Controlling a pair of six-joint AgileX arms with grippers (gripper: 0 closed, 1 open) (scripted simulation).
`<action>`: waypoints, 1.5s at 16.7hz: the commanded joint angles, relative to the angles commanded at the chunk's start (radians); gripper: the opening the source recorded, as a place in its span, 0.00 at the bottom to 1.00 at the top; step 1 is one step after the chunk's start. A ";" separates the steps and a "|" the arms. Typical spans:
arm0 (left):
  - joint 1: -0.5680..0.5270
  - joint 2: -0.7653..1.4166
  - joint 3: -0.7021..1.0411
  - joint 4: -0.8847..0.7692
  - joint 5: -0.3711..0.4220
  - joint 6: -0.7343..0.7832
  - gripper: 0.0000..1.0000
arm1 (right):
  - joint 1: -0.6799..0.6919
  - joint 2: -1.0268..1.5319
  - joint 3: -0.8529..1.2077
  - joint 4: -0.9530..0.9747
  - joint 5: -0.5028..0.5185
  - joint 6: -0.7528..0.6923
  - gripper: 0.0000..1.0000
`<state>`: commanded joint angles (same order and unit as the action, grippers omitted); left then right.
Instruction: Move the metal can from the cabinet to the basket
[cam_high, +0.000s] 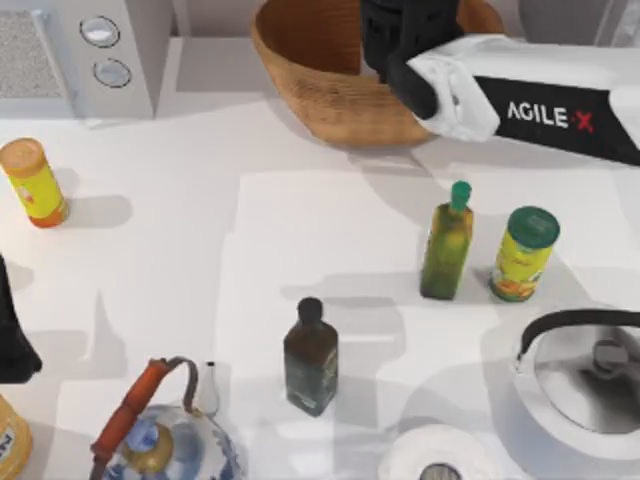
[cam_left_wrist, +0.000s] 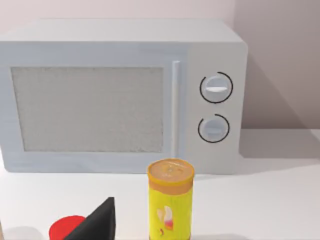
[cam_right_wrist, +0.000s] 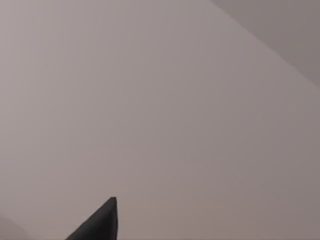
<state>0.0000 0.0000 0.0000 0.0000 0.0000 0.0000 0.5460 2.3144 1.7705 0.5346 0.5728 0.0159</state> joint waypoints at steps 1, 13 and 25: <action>0.000 0.000 0.000 0.000 0.000 0.000 1.00 | 0.000 0.000 0.000 0.000 0.000 0.000 1.00; 0.000 0.000 0.000 0.000 0.000 0.000 1.00 | 0.000 0.000 0.000 0.000 0.000 0.000 1.00; 0.000 0.000 0.000 0.000 0.000 0.000 1.00 | -0.122 -0.504 -0.392 -0.116 -0.126 -0.004 1.00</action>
<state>0.0000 0.0000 0.0000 0.0000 0.0000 0.0000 0.4237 1.8108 1.3786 0.4184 0.4471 0.0120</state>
